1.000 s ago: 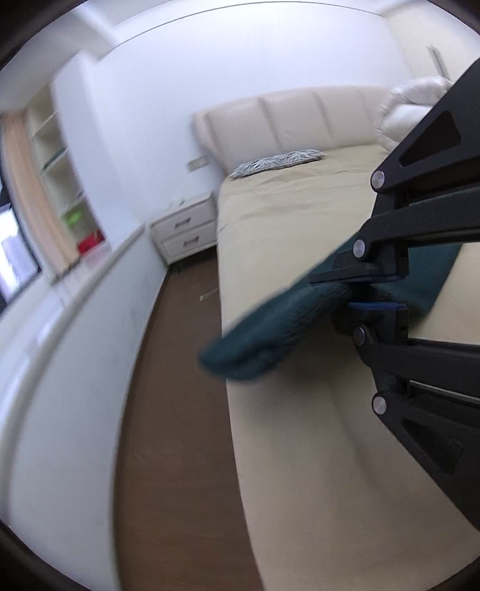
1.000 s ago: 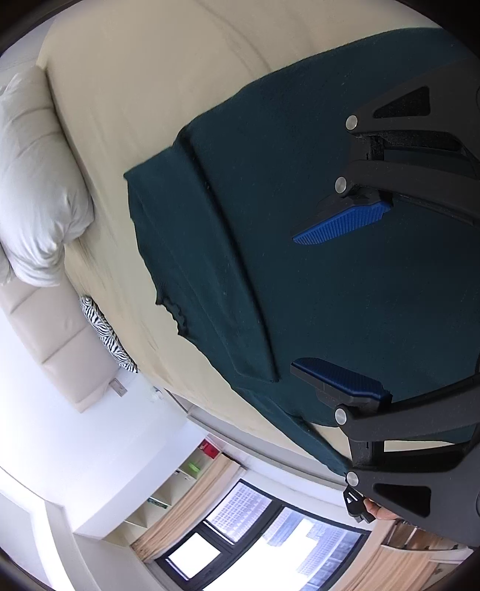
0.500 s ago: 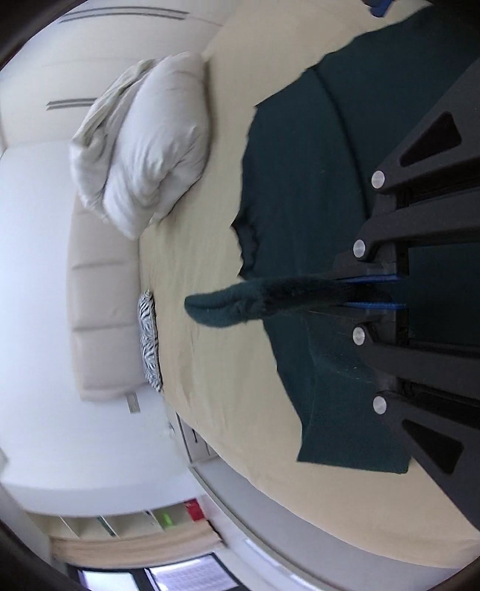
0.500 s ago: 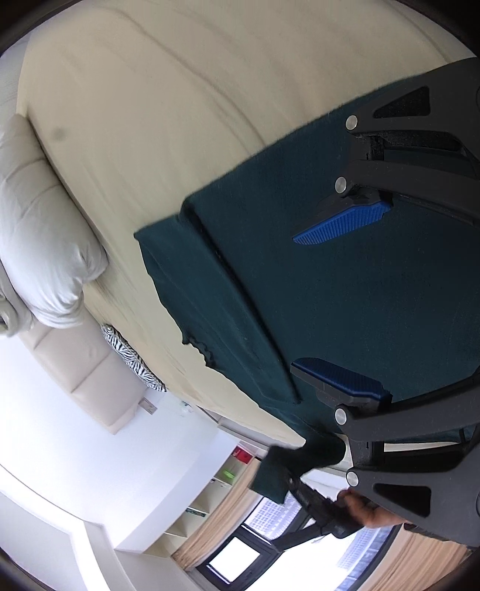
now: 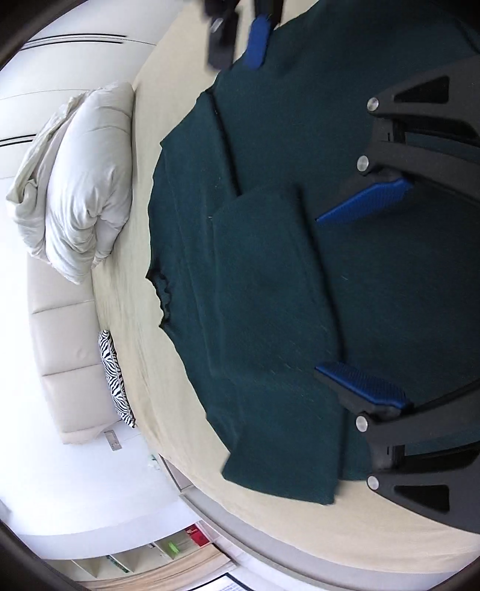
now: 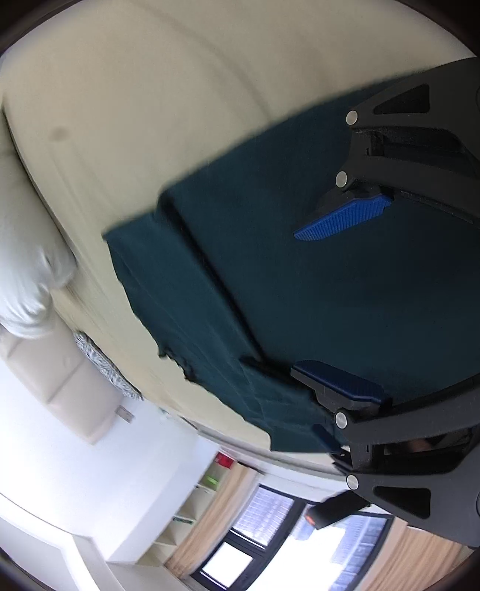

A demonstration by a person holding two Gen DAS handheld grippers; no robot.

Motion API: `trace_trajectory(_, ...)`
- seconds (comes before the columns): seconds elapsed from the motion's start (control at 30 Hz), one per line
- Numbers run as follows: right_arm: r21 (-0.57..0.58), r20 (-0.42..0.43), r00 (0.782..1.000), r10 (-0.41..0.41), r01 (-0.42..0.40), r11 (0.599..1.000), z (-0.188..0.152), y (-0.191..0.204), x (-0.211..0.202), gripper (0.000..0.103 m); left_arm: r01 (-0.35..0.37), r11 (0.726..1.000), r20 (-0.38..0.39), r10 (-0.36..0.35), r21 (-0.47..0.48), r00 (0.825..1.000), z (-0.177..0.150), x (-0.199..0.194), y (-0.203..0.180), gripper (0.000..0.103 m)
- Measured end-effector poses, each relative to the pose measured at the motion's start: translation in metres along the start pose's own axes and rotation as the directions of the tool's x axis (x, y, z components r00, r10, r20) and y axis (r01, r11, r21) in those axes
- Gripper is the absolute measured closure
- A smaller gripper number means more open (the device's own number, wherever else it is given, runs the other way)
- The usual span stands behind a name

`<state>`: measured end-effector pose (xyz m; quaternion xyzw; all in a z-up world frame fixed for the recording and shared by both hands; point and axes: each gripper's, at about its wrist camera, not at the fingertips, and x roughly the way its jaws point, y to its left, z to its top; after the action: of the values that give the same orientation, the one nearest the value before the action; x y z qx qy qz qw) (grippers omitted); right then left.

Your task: Fold small clothes

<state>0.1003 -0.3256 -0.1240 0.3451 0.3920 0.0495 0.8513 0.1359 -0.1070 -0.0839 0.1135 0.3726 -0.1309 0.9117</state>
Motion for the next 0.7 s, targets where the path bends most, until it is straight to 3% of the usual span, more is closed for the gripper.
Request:
trace_trajectory(0.13, -0.033, -0.078, 0.996, 0.05, -0.053, 0.998, 0.021, 0.029, 0.054, 0.036, 0.043, 0.985, 0.008, -0.042, -0.165, 0.999, -0.017, -0.017, 0.047, 0.025)
trace_trajectory(0.2, -0.024, -0.135, 0.991, 0.019, -0.023, 0.999, 0.027, 0.037, 0.086, 0.036, 0.053, 0.961, 0.013, -0.052, -0.272, 0.999, -0.023, -0.023, 0.078, 0.025)
trace_trajectory(0.3, -0.039, -0.205, 0.979, -0.008, 0.0, 0.999, 0.027, 0.049, 0.126, 0.036, 0.049, 0.934, 0.02, -0.045, -0.353, 0.999, -0.028, -0.026, 0.11, 0.028)
trace_trajectory(0.37, -0.113, -0.189, 0.98, -0.063, 0.042, 0.993, 0.025, 0.062, 0.138, 0.036, 0.044, 0.921, 0.015, -0.041, -0.388, 0.999, -0.032, -0.026, 0.128, 0.032)
trace_trajectory(0.43, -0.21, -0.187, 0.976, -0.109, 0.069, 0.975, 0.022, 0.078, 0.146, 0.058, 0.047, 0.905, 0.015, -0.045, -0.423, 0.999, -0.035, -0.027, 0.14, 0.035)
trace_trajectory(0.47, -0.236, -0.195, 0.971, -0.135, 0.087, 0.968, 0.019, 0.084, 0.15, 0.092, 0.049, 0.897, 0.019, -0.045, -0.439, 0.999, -0.036, -0.029, 0.145, 0.035)
trace_trajectory(0.57, -0.331, -0.134, 0.977, -0.168, 0.116, 0.937, 0.013, 0.111, 0.138, 0.096, 0.056, 0.869, 0.037, -0.043, -0.492, 0.998, -0.036, -0.033, 0.164, 0.035)
trace_trajectory(0.7, -0.488, -0.011, 0.987, -0.161, 0.135, 0.863, 0.016, 0.15, 0.106, 0.097, 0.056, 0.841, 0.057, -0.03, -0.537, 0.998, -0.03, -0.033, 0.186, 0.035)
